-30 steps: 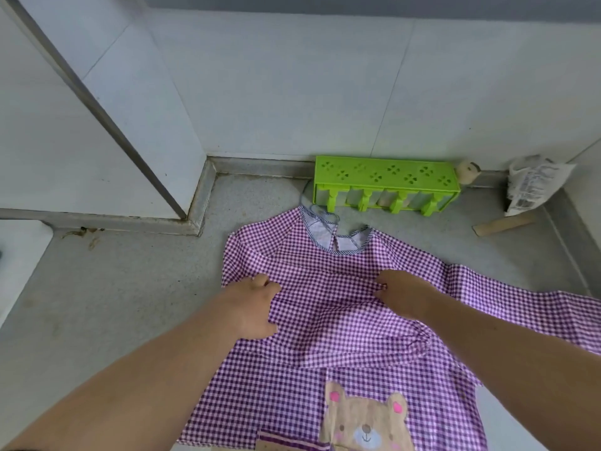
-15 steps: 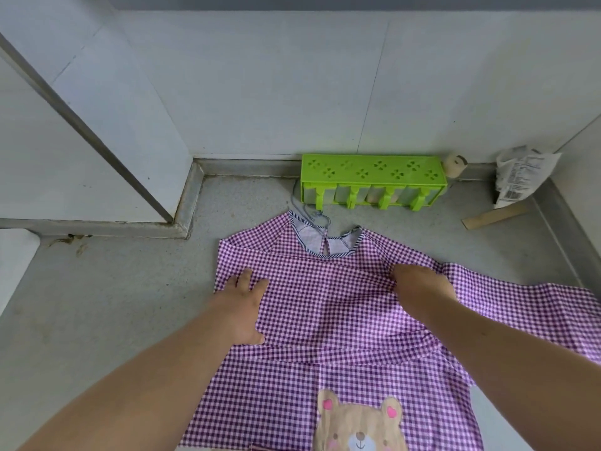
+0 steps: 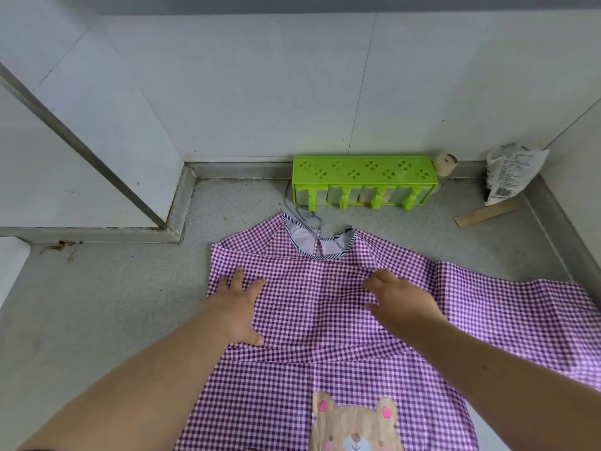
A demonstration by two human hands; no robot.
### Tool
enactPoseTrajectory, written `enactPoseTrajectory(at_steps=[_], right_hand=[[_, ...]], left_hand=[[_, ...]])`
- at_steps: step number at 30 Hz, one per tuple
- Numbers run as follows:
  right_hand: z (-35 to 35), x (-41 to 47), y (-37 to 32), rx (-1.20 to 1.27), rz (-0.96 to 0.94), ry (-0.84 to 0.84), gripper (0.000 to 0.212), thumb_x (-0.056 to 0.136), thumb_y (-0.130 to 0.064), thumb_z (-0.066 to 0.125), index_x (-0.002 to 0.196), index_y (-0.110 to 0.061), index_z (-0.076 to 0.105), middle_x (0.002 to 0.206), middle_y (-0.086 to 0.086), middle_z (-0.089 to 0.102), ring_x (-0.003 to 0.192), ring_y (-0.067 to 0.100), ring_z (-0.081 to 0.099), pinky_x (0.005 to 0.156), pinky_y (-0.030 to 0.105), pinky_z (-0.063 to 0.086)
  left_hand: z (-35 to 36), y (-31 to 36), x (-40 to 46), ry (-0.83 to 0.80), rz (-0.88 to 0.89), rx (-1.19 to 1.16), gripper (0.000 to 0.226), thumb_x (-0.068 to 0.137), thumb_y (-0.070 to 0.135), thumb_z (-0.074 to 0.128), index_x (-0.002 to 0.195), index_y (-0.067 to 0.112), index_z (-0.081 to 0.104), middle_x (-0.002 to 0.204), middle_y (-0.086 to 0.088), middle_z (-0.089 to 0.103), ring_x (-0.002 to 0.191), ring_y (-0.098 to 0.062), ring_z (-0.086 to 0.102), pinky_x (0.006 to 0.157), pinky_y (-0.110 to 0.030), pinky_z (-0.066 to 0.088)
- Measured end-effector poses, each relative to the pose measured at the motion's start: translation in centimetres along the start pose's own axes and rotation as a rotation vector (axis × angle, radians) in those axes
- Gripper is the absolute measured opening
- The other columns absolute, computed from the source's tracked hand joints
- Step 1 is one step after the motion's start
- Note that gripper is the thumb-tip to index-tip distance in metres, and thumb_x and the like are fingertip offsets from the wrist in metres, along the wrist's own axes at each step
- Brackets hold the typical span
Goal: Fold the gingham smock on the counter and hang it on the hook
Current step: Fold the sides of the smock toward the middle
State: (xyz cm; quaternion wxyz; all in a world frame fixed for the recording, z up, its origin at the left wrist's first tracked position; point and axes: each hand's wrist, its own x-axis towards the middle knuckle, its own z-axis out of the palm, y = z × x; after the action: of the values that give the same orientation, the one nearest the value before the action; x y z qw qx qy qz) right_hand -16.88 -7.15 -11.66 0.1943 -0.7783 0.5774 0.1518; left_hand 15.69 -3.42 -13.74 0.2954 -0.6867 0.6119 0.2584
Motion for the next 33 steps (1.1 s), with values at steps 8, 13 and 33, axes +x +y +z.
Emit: enactPoseTrajectory(at_steps=[8,13,33], right_hand=[[2.3,-0.9,-0.5,-0.054,0.107,-0.176,0.112,0.085,-0.074,0.061,0.162,-0.038,-0.012,0.171,0.0,-0.022,0.159,0.028,-0.009,0.114,0.059,0.037],[2.7,-0.2,0.4,-0.032,0.084,-0.2,0.124,0.078,-0.076,0.068,0.16,-0.041,-0.019,0.167,-0.001,-0.033,0.158,0.027,-0.019,0.12,0.06,0.027],[0.6,4.7,2.1,-0.028,0.037,-0.167,0.123,0.078,-0.074,0.07,0.161,-0.043,-0.015,0.168,-0.004,-0.03,0.158,0.025,-0.016,0.121,0.062,0.022]], left_hand=[[0.0,-0.2,0.4,0.009,-0.001,-0.035,0.14,0.071,0.067,0.087,0.164,0.044,-0.015,0.174,-0.008,-0.025,0.162,-0.042,-0.011,0.128,-0.064,0.018],[0.1,-0.3,0.4,0.028,0.027,-0.031,0.139,0.07,0.069,0.086,0.164,0.044,-0.014,0.174,-0.006,-0.027,0.162,-0.04,-0.011,0.127,-0.065,0.022],[-2.6,5.8,1.0,0.151,0.377,0.122,0.109,0.087,0.062,0.075,0.166,0.043,0.002,0.175,0.001,-0.025,0.164,-0.031,-0.007,0.127,-0.06,0.025]])
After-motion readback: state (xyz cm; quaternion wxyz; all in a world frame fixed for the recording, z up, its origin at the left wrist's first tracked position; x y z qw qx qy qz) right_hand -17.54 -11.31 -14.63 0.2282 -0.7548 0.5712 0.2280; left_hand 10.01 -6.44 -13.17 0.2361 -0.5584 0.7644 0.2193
